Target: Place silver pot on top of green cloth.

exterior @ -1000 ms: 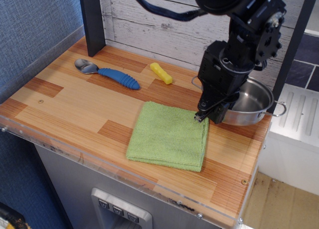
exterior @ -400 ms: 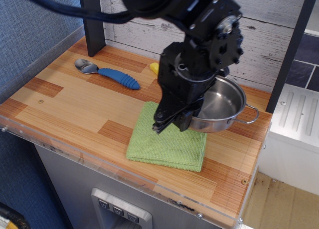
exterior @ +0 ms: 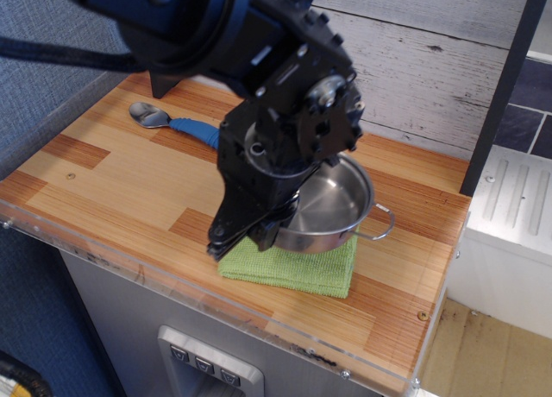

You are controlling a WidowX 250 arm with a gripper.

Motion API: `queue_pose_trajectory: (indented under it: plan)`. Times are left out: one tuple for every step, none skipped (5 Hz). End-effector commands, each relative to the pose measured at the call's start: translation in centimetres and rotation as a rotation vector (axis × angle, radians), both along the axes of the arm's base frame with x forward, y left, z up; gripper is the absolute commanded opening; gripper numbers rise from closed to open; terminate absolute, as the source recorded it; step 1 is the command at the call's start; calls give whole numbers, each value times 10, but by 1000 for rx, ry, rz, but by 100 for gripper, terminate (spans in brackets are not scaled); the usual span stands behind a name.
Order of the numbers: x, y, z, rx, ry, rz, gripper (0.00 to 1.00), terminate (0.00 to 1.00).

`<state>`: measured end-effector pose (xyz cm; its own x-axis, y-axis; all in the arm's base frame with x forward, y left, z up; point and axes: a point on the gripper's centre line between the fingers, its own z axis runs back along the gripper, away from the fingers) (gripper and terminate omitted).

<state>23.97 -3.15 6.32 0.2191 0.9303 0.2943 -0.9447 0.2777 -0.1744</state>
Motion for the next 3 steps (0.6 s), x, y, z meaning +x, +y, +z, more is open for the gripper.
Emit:
queue_pose_trajectory:
  plan:
    - [-8,11,-3,34,-5,33,0,0]
    - [-7,13,-16,17,10,28,0,0]
    - [-6,15,-24,9,20,27,0,0]
